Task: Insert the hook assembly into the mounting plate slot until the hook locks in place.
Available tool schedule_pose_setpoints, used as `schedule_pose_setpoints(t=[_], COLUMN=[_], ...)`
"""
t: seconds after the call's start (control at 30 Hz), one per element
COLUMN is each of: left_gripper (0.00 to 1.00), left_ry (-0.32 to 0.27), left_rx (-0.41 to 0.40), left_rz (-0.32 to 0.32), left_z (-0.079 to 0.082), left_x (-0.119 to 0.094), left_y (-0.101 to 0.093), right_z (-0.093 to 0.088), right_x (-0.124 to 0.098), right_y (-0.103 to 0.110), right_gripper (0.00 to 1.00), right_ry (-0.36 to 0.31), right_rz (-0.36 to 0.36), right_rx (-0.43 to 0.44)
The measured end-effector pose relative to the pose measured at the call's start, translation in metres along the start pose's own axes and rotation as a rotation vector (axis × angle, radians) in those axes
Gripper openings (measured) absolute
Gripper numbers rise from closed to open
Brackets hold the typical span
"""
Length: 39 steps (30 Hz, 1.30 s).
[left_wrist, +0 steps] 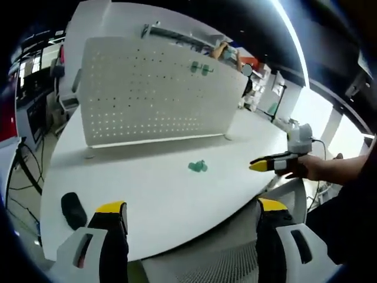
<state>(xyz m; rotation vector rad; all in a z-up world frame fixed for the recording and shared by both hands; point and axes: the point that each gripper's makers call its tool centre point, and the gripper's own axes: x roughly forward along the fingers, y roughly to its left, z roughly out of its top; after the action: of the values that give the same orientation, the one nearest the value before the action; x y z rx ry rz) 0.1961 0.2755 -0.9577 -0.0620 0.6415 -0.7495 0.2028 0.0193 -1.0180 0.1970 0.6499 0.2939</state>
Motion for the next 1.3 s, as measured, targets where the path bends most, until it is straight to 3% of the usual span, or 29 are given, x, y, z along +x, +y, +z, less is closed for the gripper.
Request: schedule_pose_setpoints(t=[0.27,0.6,0.9,1.3], left_gripper=[0.91,0.91,0.91,0.90], left_ry=[0.010,0.036,0.054,0.074], left_rx=[-0.003,-0.002,-0.013,-0.012], left_rz=[0.001,-0.008,-0.016,-0.019], left_z=[-0.007,-0.013,-0.011,-0.001], left_x=[0.003,0.011,0.021,0.035], left_y=[-0.004,-0.005,0.003,0.019], right_z=[-0.006,0.002,0.005,0.010], right_x=[-0.004,-0.002,0.020,0.072], right_y=[0.002,0.001,-0.014,-0.027], right_gripper=[0.30,0.28,0.26,0.24], right_ry=[0.027,0.033,0.071,0.151], right_rz=[0.017,0.029,0.019,0.020], right_rx=[-0.007,-0.012,-0.046,-0.134])
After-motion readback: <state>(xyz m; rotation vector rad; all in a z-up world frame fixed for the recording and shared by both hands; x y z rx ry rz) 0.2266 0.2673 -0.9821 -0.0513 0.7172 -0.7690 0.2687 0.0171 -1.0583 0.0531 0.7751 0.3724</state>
